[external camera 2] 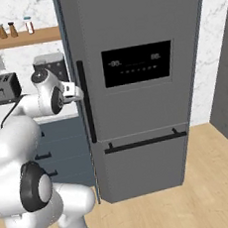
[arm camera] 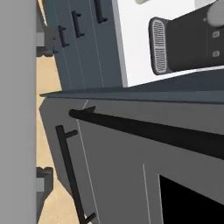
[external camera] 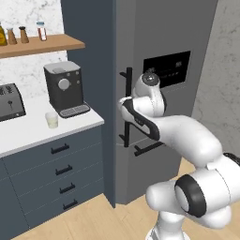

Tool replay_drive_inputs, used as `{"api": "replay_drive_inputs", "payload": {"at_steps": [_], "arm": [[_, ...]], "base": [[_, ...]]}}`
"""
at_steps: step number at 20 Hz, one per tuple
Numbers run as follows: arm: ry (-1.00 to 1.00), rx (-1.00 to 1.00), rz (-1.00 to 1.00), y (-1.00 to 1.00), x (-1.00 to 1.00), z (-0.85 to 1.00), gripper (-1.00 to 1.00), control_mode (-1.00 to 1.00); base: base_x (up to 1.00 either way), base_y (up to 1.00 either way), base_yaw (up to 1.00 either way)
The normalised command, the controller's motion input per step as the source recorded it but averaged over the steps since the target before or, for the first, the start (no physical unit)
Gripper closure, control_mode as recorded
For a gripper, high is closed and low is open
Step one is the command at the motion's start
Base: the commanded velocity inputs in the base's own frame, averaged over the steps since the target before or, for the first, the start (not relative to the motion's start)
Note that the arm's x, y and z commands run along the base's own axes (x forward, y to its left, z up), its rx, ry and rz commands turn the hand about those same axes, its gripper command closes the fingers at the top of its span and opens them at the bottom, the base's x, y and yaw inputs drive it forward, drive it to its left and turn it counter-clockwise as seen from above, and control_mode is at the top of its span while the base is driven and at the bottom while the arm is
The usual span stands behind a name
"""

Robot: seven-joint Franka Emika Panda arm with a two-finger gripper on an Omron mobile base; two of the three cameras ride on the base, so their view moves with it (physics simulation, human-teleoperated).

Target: Grab a lemon wedge from the fridge and one ice cube from the ice bowl, and put them in the glass of lemonade.

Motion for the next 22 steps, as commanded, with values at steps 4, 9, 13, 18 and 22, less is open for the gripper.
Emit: {"api": "replay_drive_inputs", "payload": {"at_steps": [4, 9, 13, 18, 22], "arm": [[-0.07, 0.08, 0.00, -0.14, 0.41, -0.06, -1.00, -1.00], [-0.05, 0.10, 0.00, -0.31, -0.29, 0.00, -1.00, -1.00], [-0.01, 0.04, 0.04, -0.39, 0.17, -0.01, -1.00, -1.00], [0.00, 0.00, 0.11, -0.11, 0.31, -0.05, -1.00, -1.00], [-0.04, 0.00, 0.05, 0.21, 0.35, -0.37, -1.00, -1.00]], "base": [[0.00, 0.00, 0.00], [0.00, 0.00, 0.00], [0.00, 0.00, 0.00], [0.00, 0.00, 0.00], [0.00, 0.00, 0.00]]}}
